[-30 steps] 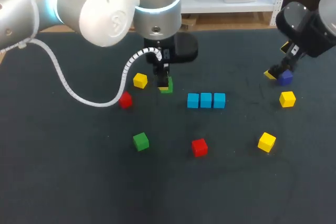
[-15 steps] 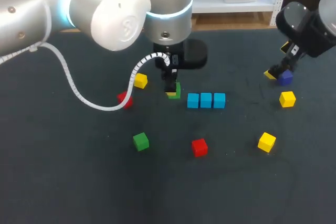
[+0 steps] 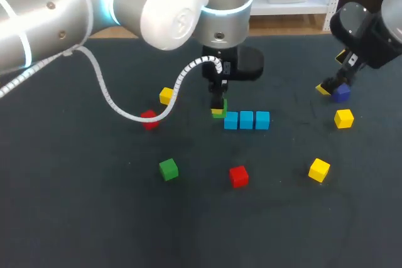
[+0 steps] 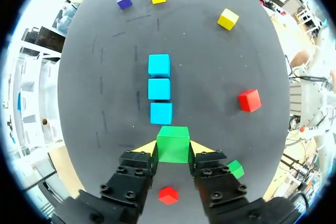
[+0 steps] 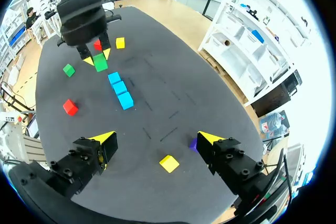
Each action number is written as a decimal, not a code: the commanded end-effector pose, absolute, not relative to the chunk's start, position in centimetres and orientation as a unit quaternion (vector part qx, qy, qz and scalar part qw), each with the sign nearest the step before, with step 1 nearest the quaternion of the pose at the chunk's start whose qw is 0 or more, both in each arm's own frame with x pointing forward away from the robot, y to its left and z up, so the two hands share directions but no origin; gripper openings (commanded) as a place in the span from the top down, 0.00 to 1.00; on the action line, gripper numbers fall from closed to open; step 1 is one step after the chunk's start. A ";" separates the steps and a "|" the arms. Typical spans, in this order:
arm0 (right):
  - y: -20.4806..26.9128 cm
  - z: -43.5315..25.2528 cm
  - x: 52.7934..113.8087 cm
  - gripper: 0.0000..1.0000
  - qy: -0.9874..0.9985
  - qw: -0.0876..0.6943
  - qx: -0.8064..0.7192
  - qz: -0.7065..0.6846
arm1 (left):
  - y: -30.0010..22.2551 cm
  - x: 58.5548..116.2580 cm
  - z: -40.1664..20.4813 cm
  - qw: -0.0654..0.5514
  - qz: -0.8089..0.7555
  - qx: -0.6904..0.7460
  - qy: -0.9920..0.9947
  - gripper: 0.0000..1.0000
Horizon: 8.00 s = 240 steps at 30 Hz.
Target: Place the blue cubes, place green cubes on the blue cubes, place the yellow cubes on the green cubes, then place the red cubes on the yellow cubes, and place purple cube on the red cubes.
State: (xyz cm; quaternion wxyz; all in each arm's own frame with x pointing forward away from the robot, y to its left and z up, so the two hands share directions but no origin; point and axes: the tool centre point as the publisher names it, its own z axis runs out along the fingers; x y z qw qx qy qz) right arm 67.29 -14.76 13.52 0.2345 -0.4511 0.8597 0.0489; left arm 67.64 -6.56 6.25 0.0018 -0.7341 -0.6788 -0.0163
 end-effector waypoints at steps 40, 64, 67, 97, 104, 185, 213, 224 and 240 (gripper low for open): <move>-14.7 13.5 67.2 0.00 0.860 0.235 -0.450 0.048 | -9.8 69.5 4.2 0.007 -0.010 -0.727 -0.687 1.00; -14.7 13.5 67.2 0.00 0.860 0.235 -0.450 0.048 | -10.3 70.8 3.3 0.025 -0.008 -0.720 -0.693 1.00; -14.7 13.5 67.2 0.00 0.860 0.235 -0.450 0.048 | -10.4 70.6 3.4 0.029 -0.004 -0.719 -0.694 1.00; -14.7 13.5 67.2 0.00 0.860 0.235 -0.450 0.048 | -9.8 69.6 3.3 0.028 -0.017 -0.726 -0.687 1.00; -14.7 13.5 67.2 0.00 0.860 0.235 -0.450 0.048 | -9.9 69.4 3.3 0.029 -0.015 -0.726 -0.687 1.00; -14.7 13.5 67.2 0.00 0.860 0.235 -0.450 0.048 | 3.6 68.9 13.1 -0.172 -0.008 -0.524 -0.834 0.00; -14.7 13.5 67.2 0.00 0.860 0.235 -0.450 0.048 | 8.0 60.7 9.8 -0.074 -0.034 -0.557 -0.826 0.00; -14.7 13.5 67.2 0.00 0.860 0.235 -0.450 0.048 | 7.5 59.4 8.4 -0.056 -0.032 -0.561 -0.825 0.00; -14.7 13.5 67.2 0.00 0.860 0.235 -0.450 0.048 | 4.8 56.5 4.4 -0.014 0.030 -0.532 -0.846 0.00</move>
